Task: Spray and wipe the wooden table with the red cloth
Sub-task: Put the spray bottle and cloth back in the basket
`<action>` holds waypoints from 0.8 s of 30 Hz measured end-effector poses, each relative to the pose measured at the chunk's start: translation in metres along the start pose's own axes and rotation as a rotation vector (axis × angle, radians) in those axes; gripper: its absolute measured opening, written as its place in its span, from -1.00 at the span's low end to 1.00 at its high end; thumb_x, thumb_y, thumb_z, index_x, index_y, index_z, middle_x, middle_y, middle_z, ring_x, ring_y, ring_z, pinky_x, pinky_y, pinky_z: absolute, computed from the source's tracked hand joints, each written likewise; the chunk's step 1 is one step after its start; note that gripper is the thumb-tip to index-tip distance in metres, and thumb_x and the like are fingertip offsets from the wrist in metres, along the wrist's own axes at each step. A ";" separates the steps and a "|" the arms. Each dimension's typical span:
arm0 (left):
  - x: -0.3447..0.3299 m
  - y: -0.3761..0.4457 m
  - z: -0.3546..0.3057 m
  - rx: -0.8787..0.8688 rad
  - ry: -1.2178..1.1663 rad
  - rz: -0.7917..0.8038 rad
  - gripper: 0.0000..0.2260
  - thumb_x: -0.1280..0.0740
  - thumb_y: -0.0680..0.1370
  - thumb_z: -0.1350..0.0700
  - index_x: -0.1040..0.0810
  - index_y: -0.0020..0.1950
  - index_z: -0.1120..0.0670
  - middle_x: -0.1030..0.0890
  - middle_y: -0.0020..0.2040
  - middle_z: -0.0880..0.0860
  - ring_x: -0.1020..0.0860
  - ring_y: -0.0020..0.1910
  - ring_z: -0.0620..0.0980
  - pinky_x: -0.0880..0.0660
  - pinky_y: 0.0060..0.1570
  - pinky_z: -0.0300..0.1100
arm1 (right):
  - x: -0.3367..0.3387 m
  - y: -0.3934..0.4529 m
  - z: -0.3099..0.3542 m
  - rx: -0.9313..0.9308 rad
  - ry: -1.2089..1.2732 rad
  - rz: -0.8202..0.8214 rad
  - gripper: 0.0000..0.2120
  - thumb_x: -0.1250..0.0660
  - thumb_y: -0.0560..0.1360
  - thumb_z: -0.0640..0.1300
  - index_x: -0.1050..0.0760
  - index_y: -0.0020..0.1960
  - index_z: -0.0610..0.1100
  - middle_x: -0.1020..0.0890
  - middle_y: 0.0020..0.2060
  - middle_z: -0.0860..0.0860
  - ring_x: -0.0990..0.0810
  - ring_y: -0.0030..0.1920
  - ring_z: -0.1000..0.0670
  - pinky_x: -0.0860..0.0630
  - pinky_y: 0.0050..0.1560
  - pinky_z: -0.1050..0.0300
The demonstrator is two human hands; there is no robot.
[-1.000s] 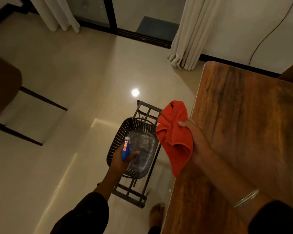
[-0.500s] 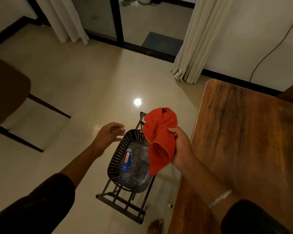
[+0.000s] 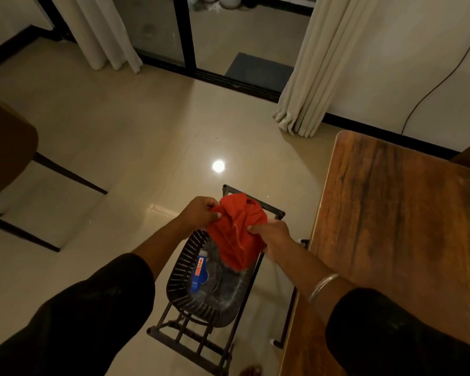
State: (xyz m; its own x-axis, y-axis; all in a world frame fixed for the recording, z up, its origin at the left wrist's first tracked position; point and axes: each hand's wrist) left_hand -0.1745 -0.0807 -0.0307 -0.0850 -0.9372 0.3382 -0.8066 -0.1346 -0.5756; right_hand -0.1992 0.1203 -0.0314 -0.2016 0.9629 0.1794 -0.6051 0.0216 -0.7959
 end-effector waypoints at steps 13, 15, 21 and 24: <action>-0.043 0.063 0.041 0.118 0.660 -0.192 -0.83 -0.32 0.61 0.15 -0.56 0.12 0.23 -0.65 0.08 0.20 -0.64 0.04 0.19 -0.54 -0.03 -0.03 | -0.023 0.062 -0.028 0.536 -0.914 0.010 -0.40 -0.40 0.59 0.15 -0.32 0.55 0.01 -0.28 0.53 -0.18 -0.32 0.50 -0.31 -0.48 0.40 -0.26; -0.042 0.062 0.039 0.101 0.669 -0.249 -0.81 -0.33 0.59 0.17 -0.50 0.15 0.24 -0.63 0.09 0.23 -0.62 0.04 0.21 -0.50 -0.09 -0.03 | -0.027 0.064 -0.024 0.575 -0.983 0.095 -0.43 -0.40 0.61 0.08 -0.32 0.54 -0.04 -0.39 0.46 -0.15 -0.45 0.41 -0.27 -0.53 0.34 -0.23; -0.037 0.060 0.027 -0.408 0.850 -0.193 -0.54 -0.44 0.53 0.17 -0.41 0.39 0.16 -0.51 0.24 0.20 -0.52 0.16 0.17 -0.56 0.02 -0.01 | -0.027 0.053 -0.012 0.709 -1.018 -0.058 -0.44 -0.41 0.59 0.11 -0.37 0.52 -0.02 -0.45 0.41 -0.10 -0.45 0.39 -0.20 -0.53 0.31 -0.19; -0.043 0.065 0.021 -0.399 1.084 0.089 -0.44 -0.45 0.53 0.04 -0.35 0.48 0.07 -0.54 0.29 0.19 -0.52 0.24 0.19 -0.50 0.18 0.04 | -0.031 0.052 -0.011 0.600 -1.088 0.103 -0.53 -0.40 0.61 0.04 -0.43 0.47 -0.04 -0.56 0.33 -0.10 -0.54 0.33 -0.19 -0.55 0.31 -0.20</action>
State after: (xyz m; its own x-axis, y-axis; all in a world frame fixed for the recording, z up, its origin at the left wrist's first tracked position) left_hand -0.2111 -0.0565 -0.0983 -0.4519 -0.1451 0.8802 -0.8834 0.2098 -0.4190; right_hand -0.2155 0.0943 -0.0847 -0.6282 0.2245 0.7450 -0.7468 -0.4427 -0.4963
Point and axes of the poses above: each hand's wrist, its own y-axis towards the middle knuckle, its own x-axis out of the back of the hand, z = x × y
